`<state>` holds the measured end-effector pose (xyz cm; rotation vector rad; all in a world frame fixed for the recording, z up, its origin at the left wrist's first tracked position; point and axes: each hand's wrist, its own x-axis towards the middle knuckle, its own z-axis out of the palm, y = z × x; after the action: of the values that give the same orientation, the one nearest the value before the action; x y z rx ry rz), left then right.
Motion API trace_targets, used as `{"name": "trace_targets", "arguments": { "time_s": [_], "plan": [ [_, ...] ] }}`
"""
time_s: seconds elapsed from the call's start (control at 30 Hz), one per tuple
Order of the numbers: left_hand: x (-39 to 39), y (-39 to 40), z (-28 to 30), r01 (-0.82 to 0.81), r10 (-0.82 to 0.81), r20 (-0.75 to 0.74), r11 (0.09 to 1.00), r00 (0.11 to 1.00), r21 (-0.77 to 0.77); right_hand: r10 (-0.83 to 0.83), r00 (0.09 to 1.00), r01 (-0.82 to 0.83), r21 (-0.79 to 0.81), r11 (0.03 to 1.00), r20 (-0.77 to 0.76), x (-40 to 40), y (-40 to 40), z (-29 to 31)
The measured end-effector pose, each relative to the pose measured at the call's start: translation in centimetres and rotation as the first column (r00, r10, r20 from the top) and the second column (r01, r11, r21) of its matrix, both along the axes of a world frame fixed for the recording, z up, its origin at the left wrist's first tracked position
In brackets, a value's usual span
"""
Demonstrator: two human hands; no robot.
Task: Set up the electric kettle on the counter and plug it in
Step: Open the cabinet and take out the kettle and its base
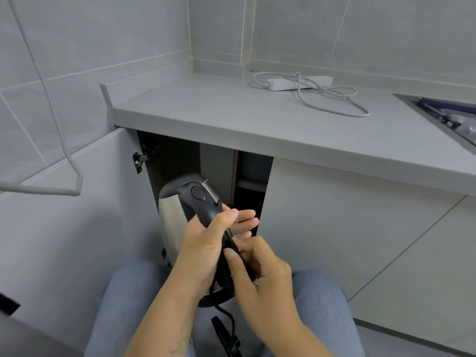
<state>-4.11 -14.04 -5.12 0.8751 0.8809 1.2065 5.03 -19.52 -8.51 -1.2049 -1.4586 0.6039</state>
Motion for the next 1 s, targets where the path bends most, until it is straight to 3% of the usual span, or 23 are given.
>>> {"name": "trace_targets", "arguments": {
  "time_s": [0.27,0.4,0.53,0.63,0.7,0.77,0.9,1.0],
  "plan": [
    [0.1,0.4,0.3,-0.026,0.025,0.007,0.997,1.0,0.076,-0.118,0.977,0.111,-0.045,0.993,-0.179,0.8,-1.1,-2.1],
    [-0.7,0.6,0.3,-0.093,0.089,0.056,0.993,0.994,0.073,-0.116,0.978,0.107,-0.063,0.992,-0.171,1.5,-0.8,-2.6],
    [-1.6,1.1,0.9,-0.154,0.139,0.25,0.987,0.958,0.041,-0.151,0.954,0.109,-0.167,0.98,-0.26,2.6,-0.6,-3.7],
    [-1.9,1.4,1.2,-0.18,0.157,0.292,0.982,0.943,0.054,-0.202,0.913,0.069,-0.354,0.933,-0.353,2.5,-0.2,-5.8],
    [-2.0,1.5,1.3,-0.185,0.152,0.294,0.979,0.944,0.089,-0.176,0.958,0.038,-0.507,0.861,-0.226,2.4,0.1,-7.4],
    [-2.2,1.5,1.5,-0.181,0.137,0.3,0.976,0.944,0.123,-0.04,0.996,-0.015,-0.616,0.788,-0.074,2.1,0.1,-8.8],
    [-2.8,1.4,1.6,-0.161,0.111,0.331,0.978,0.937,0.129,0.236,0.966,-0.109,-0.666,0.738,0.103,1.1,0.2,-9.7],
    [-3.3,1.1,1.6,-0.127,0.075,0.332,0.982,0.94,0.137,0.304,0.945,-0.141,-0.688,0.711,0.12,0.7,0.5,-9.6]
  ]
}}
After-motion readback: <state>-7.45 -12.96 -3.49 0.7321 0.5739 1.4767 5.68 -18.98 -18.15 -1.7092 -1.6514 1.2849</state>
